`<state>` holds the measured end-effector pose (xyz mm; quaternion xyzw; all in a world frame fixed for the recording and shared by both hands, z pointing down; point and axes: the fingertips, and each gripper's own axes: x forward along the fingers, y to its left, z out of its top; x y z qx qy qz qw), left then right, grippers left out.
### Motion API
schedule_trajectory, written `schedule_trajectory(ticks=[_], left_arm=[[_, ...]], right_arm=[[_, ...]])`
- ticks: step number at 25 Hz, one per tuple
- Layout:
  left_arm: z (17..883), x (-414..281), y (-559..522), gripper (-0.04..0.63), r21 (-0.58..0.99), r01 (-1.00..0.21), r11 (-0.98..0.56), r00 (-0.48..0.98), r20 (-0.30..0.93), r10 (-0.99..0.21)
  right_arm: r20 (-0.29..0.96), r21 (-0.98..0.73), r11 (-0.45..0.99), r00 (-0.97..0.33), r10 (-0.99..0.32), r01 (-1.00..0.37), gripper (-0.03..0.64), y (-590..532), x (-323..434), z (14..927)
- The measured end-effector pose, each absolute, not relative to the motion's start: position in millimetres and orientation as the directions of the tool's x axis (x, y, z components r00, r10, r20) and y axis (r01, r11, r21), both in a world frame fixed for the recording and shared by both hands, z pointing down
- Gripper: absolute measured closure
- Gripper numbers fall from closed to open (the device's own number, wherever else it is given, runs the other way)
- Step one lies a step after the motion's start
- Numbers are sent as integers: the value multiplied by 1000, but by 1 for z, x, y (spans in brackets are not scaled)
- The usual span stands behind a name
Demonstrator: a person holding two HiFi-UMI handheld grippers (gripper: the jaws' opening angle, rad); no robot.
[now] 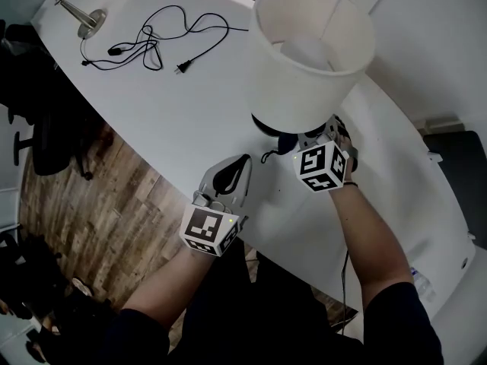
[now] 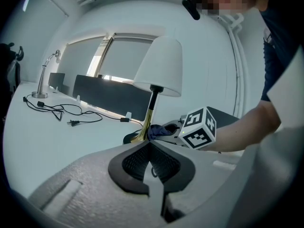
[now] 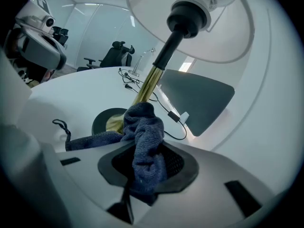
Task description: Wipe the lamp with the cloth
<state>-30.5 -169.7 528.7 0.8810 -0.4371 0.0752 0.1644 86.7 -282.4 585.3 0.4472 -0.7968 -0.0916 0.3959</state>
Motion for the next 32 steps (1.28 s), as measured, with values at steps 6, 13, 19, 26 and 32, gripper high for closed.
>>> schedule_trajectory(ticks=[6, 13, 19, 26, 32], left_arm=[[528, -39, -168, 597, 214, -809, -548, 588, 280, -759], [508, -39, -158, 597, 192, -802, -565, 597, 270, -756], [472, -39, -146, 597, 156, -791, -591, 611, 261, -748], [430, -40, -123, 597, 121, -770, -626, 635, 248, -732], [401, -30, -98, 597, 112, -736, -667, 672, 234, -702]], right_arm=[[540, 533, 582, -282, -793, -614, 517, -298, 89, 585], [513, 520, 546, -270, -815, -657, 515, -280, 100, 565], [510, 518, 546, -274, -815, -659, 515, -248, 111, 537], [509, 499, 540, -275, -816, -677, 516, -205, 116, 503], [494, 465, 558, -321, -808, -687, 517, -164, 102, 467]])
